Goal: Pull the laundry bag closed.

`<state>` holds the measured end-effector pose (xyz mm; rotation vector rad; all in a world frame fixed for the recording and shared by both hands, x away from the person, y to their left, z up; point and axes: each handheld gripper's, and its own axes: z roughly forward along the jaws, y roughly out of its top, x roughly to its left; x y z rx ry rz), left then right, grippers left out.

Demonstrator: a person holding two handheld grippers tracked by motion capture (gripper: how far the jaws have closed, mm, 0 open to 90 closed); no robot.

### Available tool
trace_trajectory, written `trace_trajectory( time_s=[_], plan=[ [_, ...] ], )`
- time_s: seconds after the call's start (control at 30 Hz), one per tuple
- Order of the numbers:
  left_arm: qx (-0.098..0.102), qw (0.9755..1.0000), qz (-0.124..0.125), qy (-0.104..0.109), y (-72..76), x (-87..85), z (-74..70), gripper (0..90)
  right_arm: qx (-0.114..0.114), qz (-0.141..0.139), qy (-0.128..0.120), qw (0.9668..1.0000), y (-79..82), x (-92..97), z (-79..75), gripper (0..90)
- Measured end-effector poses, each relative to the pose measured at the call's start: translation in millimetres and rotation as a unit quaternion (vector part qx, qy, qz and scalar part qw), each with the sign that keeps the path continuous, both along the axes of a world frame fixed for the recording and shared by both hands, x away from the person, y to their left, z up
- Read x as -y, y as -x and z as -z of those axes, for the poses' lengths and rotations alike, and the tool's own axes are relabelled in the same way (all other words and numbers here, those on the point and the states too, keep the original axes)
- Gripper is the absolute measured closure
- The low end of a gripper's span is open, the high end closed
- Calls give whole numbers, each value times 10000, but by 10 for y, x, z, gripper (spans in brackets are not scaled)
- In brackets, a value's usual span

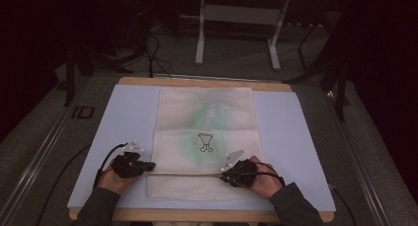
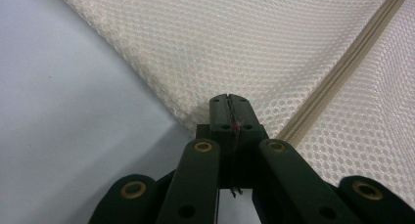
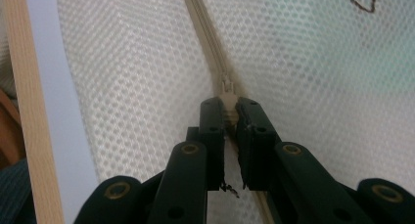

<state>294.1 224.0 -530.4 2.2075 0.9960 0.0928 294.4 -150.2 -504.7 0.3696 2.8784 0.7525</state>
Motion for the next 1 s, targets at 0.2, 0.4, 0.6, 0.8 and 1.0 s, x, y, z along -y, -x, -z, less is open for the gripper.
trace_trajectory(
  time_s=[0.2, 0.4, 0.6, 0.8, 1.0],
  plan=[
    [4, 10000, 5, -5, 0, 1, 0, 900, -31, 83, -3, 10000, 6, 90, -2, 820],
    [15, 10000, 9, -29, 1, 7, -3, 900, -47, 167, 1, 9998, 10, 188, -8, 820],
    [11, 10000, 3, -26, 1, 7, -3, 900, -56, 246, -23, 9997, 22, 280, -8, 820],
    [0, 10000, -3, -10, 0, 3, -1, 900, -37, 318, -28, 9995, 39, 365, -14, 820],
    [0, 10000, -3, -11, 0, 3, -1, 900, -31, 362, -31, 9993, 45, 445, -10, 821]
  ],
)
